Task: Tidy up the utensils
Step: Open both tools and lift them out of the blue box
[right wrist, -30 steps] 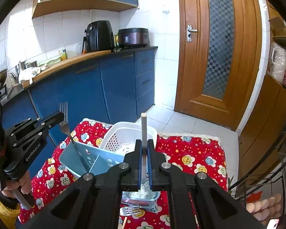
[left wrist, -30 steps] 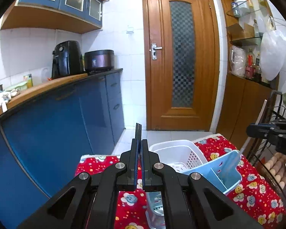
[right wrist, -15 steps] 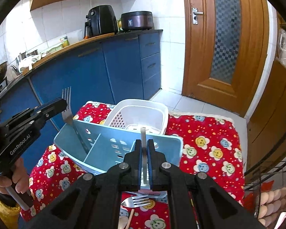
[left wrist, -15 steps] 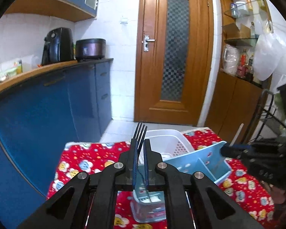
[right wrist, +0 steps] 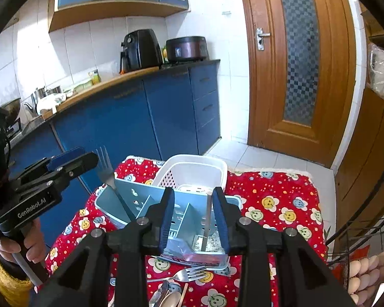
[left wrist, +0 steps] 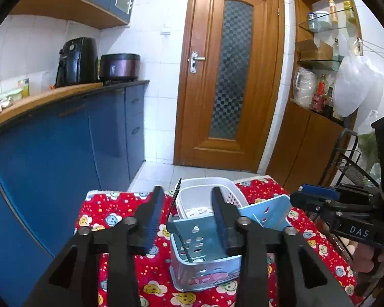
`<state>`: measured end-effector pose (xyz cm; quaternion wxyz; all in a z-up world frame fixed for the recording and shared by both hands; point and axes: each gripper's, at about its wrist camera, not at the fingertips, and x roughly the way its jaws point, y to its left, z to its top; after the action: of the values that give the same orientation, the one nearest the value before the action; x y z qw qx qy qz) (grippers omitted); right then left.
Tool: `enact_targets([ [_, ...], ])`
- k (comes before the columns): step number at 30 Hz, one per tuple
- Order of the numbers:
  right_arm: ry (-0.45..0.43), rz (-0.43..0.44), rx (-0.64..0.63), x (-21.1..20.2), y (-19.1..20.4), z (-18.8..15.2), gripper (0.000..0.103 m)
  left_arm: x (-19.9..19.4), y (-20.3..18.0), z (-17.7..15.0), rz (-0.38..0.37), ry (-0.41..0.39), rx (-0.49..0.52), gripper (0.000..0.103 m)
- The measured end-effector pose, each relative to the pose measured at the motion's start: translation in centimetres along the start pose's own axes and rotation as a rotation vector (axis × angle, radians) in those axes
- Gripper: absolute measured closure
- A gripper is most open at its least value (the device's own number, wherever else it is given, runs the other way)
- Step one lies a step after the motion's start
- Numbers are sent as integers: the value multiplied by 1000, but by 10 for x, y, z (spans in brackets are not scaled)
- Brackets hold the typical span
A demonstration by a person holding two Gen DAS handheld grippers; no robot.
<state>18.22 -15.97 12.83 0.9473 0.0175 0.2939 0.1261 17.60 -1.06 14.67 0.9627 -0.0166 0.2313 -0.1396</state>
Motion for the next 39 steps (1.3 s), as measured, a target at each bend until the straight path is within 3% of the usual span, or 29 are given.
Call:
enact_targets([
  [10,-31,0,34,-35,1,-13,69,-30,-4,-5,-4,9,-3,55],
  [18,11,5,58,-42,4,-39,69,-52,-4,-25,-12,26,-16,55],
  [39,155,13,169,-28,-13,-118,69,-38,-16,-105,-45,222,-72,55],
])
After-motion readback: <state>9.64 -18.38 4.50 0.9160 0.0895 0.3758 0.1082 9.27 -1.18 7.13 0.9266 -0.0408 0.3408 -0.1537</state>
